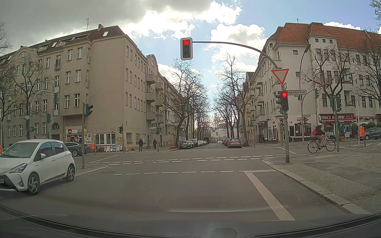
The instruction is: Follow the waypoints while adhering to traffic rules and regulations
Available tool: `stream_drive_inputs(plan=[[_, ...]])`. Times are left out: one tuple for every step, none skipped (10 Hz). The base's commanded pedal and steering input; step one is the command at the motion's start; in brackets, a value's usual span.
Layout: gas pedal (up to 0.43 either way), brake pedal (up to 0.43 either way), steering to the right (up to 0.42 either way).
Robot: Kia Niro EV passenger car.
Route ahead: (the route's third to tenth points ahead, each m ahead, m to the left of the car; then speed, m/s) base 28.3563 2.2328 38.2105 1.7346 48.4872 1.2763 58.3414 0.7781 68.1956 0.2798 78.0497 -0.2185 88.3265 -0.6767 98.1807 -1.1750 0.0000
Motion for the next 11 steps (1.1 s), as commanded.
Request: stream_drive_inputs(plan=[[0.000,0.457,-0.004],[0.000,0.457,-0.004],[0.000,0.457,-0.004],[0.000,0.457,-0.004],[0.000,0.463,-0.004],[0.000,0.457,-0.004],[0.000,0.457,-0.004],[0.000,0.457,-0.004],[0.000,0.457,-0.004],[0.000,0.457,-0.004],[0.000,0.457,-0.004]])
